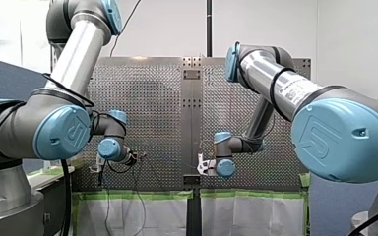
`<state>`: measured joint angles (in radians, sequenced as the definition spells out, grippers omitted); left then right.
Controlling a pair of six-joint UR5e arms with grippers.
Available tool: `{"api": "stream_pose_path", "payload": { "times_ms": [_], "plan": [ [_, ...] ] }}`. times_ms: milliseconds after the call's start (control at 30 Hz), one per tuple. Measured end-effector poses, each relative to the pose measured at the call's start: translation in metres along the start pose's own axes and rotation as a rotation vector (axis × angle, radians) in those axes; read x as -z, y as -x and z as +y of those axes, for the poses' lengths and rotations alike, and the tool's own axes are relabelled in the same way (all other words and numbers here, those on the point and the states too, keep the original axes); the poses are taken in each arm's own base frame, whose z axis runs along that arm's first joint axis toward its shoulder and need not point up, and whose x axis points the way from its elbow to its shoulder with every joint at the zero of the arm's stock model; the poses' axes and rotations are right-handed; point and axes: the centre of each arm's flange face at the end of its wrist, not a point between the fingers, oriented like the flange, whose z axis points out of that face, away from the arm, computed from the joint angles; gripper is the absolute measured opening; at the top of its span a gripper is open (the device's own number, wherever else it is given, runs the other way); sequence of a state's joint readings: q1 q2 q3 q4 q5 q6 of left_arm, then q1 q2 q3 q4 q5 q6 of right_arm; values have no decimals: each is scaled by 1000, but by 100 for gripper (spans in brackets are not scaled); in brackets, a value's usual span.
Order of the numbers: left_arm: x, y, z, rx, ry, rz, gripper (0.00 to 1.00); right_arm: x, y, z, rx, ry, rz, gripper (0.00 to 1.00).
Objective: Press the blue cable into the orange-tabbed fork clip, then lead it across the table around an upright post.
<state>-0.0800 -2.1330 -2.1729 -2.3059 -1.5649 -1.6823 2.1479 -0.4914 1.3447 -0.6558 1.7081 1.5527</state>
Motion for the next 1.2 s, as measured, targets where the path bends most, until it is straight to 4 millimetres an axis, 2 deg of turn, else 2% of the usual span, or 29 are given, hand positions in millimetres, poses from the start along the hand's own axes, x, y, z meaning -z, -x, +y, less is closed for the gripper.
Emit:
{"api": "stream_pose_path", "payload": {
  "times_ms": [1200],
  "plan": [
    [8,-6,-6,-48,35,45,100,4,4,-2,5,-8,-29,0]
  ]
}}
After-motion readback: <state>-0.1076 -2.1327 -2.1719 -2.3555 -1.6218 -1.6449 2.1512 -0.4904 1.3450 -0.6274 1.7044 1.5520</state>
